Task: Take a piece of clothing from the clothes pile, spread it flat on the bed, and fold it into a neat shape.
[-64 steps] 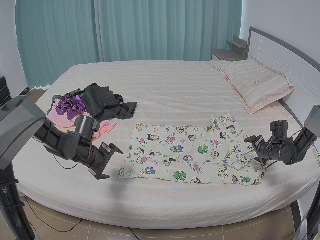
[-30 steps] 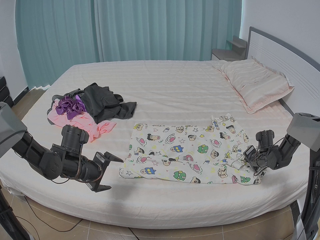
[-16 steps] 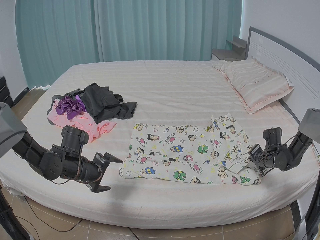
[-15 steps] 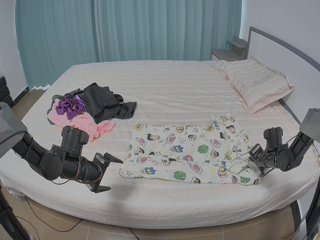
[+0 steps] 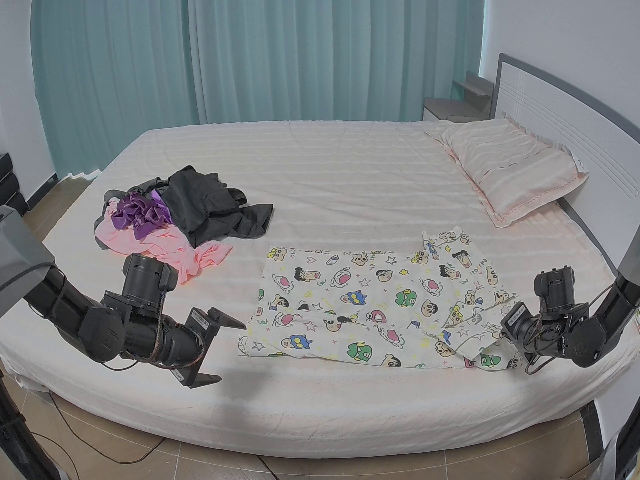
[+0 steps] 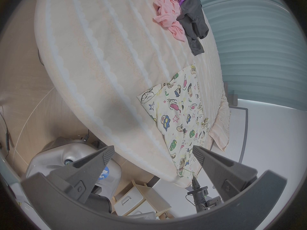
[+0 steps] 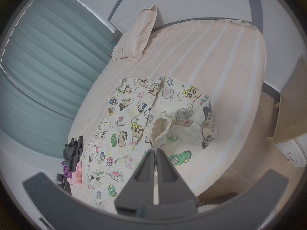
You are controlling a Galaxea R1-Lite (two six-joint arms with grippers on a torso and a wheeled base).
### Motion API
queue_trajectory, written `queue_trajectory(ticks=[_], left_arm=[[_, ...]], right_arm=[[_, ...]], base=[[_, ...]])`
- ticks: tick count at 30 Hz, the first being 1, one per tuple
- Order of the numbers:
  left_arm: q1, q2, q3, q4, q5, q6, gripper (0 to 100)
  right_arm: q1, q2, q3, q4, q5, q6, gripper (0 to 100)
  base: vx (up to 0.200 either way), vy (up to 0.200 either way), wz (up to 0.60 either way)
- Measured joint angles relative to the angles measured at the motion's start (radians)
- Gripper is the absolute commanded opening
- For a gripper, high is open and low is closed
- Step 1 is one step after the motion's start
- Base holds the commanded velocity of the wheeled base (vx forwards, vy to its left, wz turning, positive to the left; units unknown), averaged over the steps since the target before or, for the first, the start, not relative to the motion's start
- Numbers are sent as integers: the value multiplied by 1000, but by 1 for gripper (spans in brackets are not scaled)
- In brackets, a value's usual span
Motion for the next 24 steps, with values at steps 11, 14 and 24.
queue_trajectory(ticks=[11,14,24], left_arm=[[-5,0,14,-33,3,2,100],[-6,0,29,-66,4,2,100],[-8,1,44,-85,4,2,100]], right_arm=[[66,-32,73,-31,-47,20,0],[76,-36,90,-31,-56,22,0],[123,-79,165,-32,-58,22,100]], base=[[0,0,0],[0,0,0],[0,0,0]])
